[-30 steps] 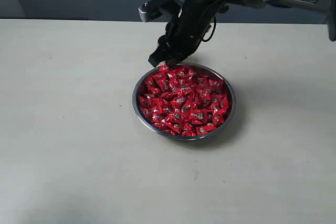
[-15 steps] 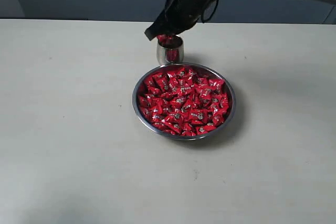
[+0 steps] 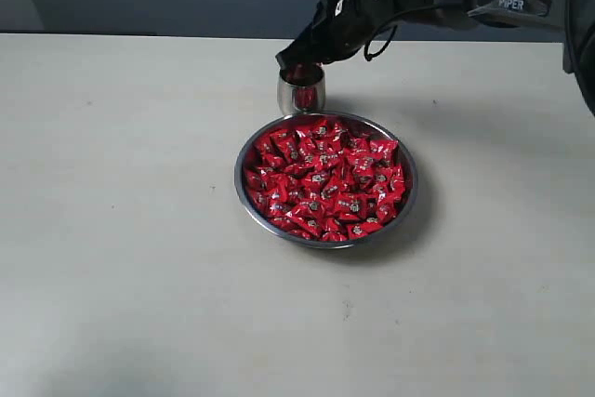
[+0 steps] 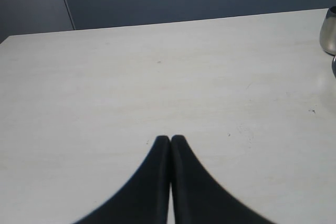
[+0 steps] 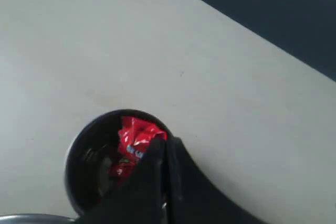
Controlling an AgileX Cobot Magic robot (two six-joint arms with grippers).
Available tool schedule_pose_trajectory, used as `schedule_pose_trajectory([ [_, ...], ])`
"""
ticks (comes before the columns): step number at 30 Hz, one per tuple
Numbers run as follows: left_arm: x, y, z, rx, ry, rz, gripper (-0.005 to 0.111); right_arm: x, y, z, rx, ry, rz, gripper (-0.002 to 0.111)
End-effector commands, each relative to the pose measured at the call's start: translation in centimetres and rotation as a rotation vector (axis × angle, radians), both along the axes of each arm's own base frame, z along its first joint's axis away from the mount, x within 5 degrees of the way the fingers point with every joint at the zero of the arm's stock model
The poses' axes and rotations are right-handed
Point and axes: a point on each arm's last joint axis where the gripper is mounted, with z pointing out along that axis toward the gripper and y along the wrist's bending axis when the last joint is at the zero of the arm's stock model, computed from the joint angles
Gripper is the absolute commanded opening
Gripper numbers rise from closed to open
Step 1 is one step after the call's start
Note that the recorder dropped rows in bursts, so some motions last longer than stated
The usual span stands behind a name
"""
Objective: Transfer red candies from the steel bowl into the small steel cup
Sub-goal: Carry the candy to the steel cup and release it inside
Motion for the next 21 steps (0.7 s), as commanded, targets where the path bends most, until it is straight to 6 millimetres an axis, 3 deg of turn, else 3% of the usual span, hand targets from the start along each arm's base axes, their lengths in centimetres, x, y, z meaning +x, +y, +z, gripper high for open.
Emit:
schedule_pose_trajectory([
  [1, 0.0, 0.0, 0.4, 0.002, -0.018, -0.008, 0.000, 0.7, -0.5, -0.5, 0.037, -0.005, -0.034, 0.001],
  [13, 0.0, 0.0, 0.4, 0.002, -0.018, -0.008, 0.000, 0.4, -0.3, -0.6, 0.059, 0.040, -0.045, 0.001],
  [14, 0.0, 0.0, 0.4, 0.002, -0.018, -0.008, 0.000, 0.4, -0.3, -0.7, 0.057, 0.044, -0.044, 0.005],
  [16, 0.0, 0.0, 0.4, 0.002, -0.018, -0.008, 0.000, 0.3, -0.3, -0.7, 0.054, 0.048, -0.044, 0.023],
  [17, 0.0, 0.0, 0.4, 0.002, -0.018, -0.008, 0.000, 0.3, -0.3, -0.7, 0.055, 0.056, -0.045, 0.038],
  [19, 0.0, 0.0, 0.4, 0.002, -0.018, -0.008, 0.000, 0.1, -0.4, -0.1, 0.049, 0.062, -0.042, 0.044],
  [21, 0.0, 0.0, 0.4, 0.002, -0.018, -0.008, 0.000, -0.5, -0.7, 1.5, 0.039, 0.080, -0.036, 0.040],
])
